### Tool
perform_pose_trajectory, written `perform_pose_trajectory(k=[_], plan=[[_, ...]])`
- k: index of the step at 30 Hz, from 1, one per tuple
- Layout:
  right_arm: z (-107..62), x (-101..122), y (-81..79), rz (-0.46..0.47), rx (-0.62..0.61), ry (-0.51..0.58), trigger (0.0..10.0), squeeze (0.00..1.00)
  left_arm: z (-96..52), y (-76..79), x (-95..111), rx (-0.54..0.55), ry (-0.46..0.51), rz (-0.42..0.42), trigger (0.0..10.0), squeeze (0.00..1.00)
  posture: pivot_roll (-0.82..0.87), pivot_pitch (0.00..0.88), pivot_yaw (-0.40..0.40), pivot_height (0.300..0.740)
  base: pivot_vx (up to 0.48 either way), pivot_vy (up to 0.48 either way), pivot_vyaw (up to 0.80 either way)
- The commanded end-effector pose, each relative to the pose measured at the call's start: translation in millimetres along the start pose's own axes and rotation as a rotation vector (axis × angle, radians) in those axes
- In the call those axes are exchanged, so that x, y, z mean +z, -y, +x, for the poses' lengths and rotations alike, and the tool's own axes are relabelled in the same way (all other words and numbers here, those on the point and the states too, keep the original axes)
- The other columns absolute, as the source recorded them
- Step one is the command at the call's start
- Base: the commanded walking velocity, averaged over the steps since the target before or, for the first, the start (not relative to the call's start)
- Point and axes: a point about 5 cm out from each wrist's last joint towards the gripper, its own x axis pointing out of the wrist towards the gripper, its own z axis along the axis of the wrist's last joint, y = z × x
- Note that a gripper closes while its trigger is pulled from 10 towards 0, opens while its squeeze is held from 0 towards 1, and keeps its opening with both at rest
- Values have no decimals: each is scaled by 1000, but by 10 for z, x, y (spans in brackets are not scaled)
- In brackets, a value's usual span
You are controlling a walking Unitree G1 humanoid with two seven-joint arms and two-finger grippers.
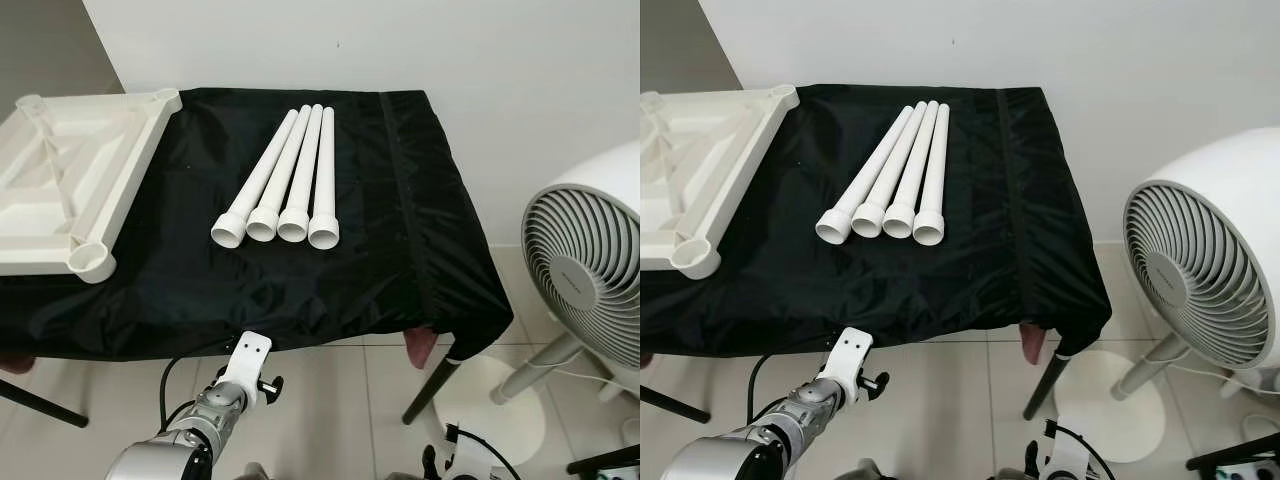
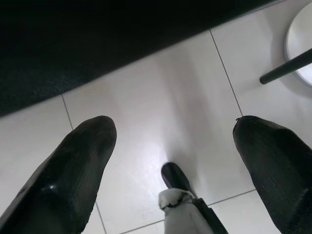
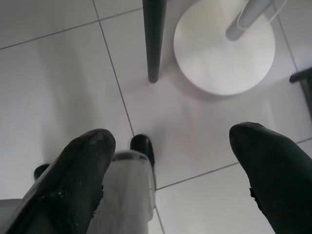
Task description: Building children table
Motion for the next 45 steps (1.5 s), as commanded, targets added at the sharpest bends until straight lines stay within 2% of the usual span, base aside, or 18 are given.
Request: perform_pose_trajectory(k=[1,5,8,21,45], plan=[[10,4,16,-15,8,-14,10000,0,-30,-19,-116,-28,-31,-19,10000,0,-12,0,2,740,0,0,0],[13,8,17,-26,14,-13,10000,0,-34,-28,-124,-19,-30,-22,10000,0,-8,0,-5,740,0,0,0],[17,17,14,-50,27,-12,10000,0,-34,-59,-99,5,-13,-54,10000,0,16,0,-39,740,0,0,0],[40,83,-7,-44,29,8,10000,0,-22,-64,-28,10,14,-62,10000,0,15,0,-28,740,0,0,0],[25,45,-22,-62,43,-2,10000,0,-28,-87,-12,17,35,-78,10000,0,28,0,-35,740,0,427,0]])
